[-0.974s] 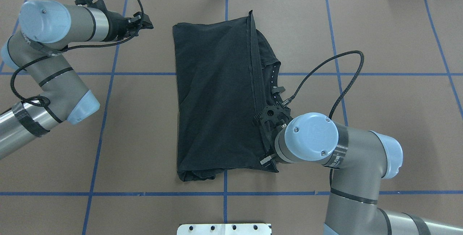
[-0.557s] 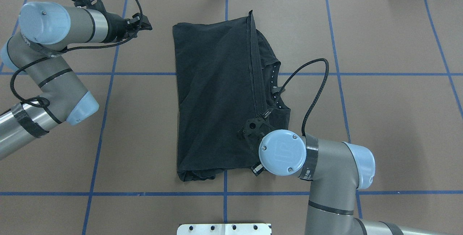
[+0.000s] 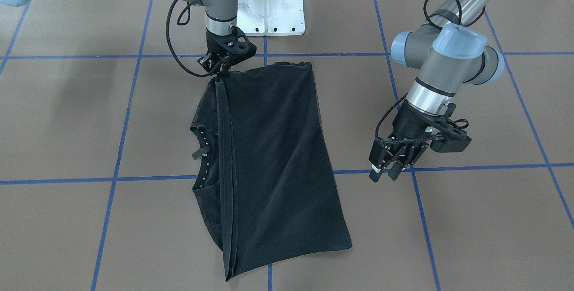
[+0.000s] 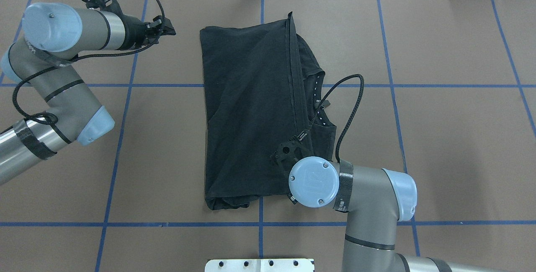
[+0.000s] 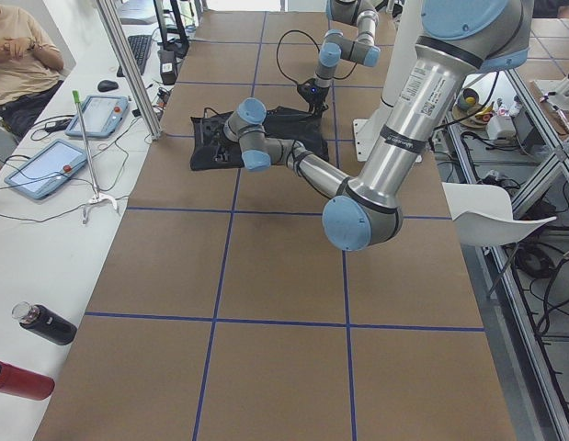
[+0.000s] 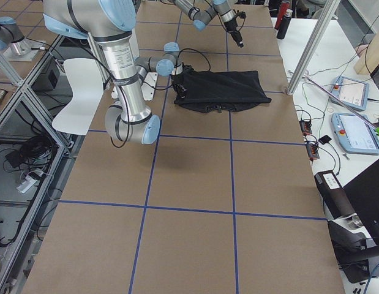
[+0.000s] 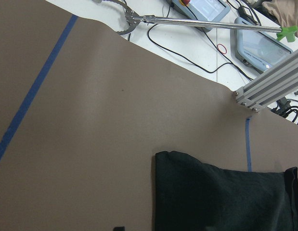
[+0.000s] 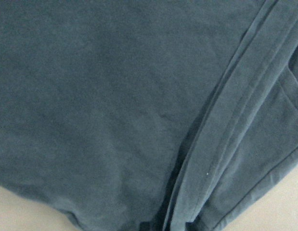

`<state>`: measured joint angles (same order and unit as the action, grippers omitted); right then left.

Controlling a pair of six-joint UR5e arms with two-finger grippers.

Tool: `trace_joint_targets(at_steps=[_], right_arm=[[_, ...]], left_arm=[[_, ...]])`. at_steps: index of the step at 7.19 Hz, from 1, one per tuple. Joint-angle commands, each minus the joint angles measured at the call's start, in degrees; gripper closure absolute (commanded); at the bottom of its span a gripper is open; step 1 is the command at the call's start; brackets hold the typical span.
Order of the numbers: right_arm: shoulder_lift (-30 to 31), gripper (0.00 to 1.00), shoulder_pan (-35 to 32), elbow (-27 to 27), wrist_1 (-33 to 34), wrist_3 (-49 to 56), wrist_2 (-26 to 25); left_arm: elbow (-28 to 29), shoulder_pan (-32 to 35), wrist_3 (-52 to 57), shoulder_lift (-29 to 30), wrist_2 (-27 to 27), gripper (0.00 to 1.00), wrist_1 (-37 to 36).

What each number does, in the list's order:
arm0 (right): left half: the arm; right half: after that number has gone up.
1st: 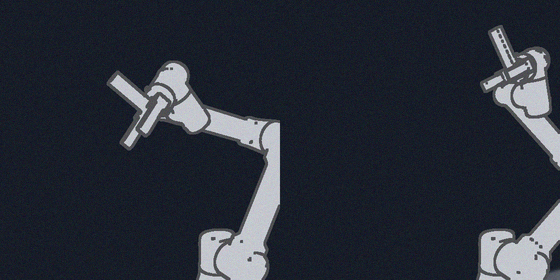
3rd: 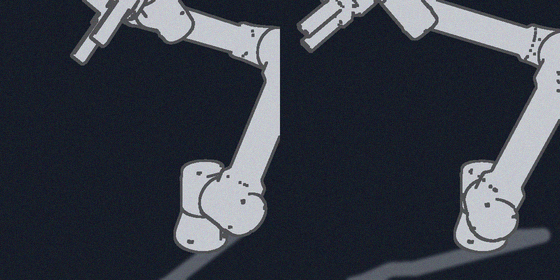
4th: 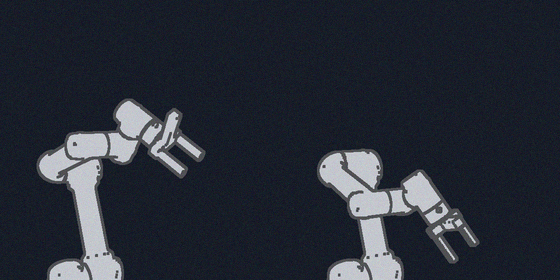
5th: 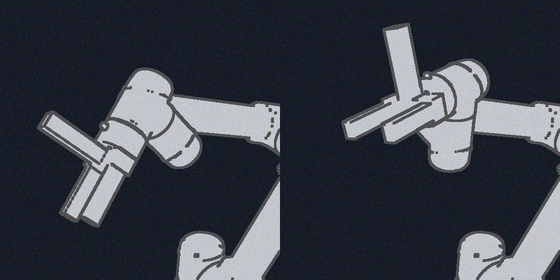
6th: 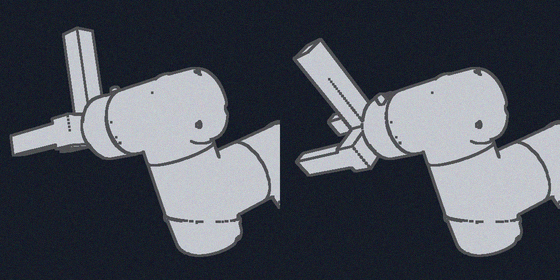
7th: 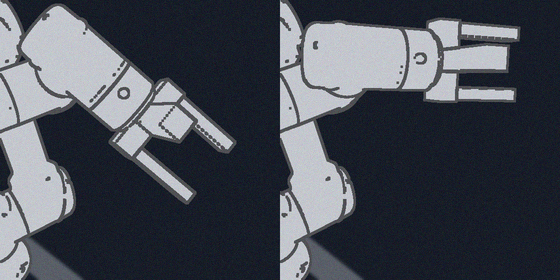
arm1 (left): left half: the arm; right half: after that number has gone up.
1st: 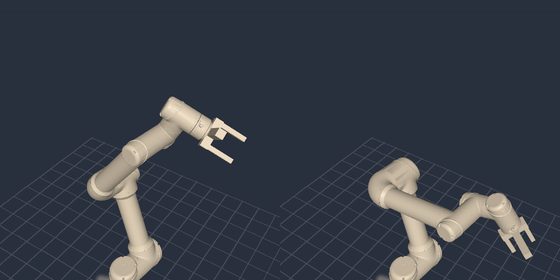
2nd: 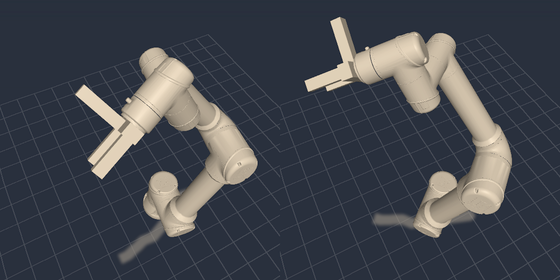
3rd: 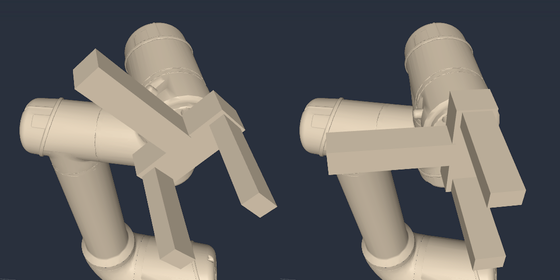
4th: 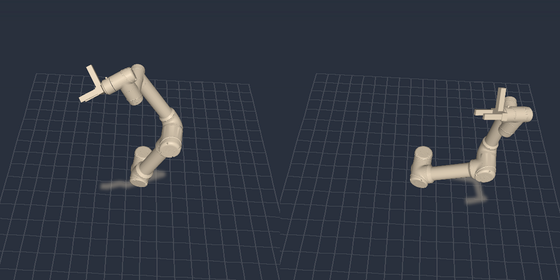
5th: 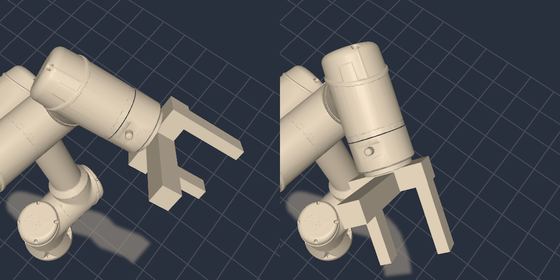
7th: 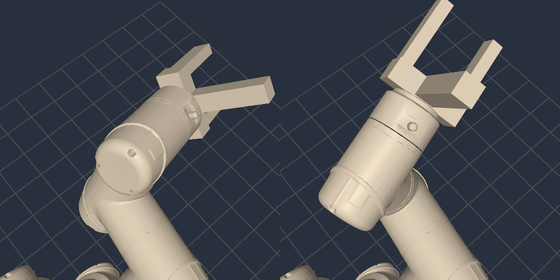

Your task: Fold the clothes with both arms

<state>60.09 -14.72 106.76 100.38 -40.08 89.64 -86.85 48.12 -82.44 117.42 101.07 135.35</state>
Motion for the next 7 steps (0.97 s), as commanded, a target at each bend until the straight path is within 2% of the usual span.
trace_joint_targets(at_steps=[1,4,5,7], right_arm=[[-0.2,1.0,0.0,-0.3,0.0,-0.2,0.1],[-0.1,1.0,-1.4,0.4,-0.1,-0.6,0.8],[0.9,1.0,-2.1,2.2,0.2,-0.6,0.8],[7.6,1.0,-2.0,6.5,0.0,-5.4,0.0]], left_arm=[[-0.1,0.0,0.0,0.0,0.0,0.37,0.0],[0.0,0.0,0.0,-0.3,0.0,0.37,0.0],[0.0,0.0,0.0,-0.3,-0.1,0.36,0.0],[-0.1,-0.1,-0.4,-0.2,-0.1,0.36,0.0]])
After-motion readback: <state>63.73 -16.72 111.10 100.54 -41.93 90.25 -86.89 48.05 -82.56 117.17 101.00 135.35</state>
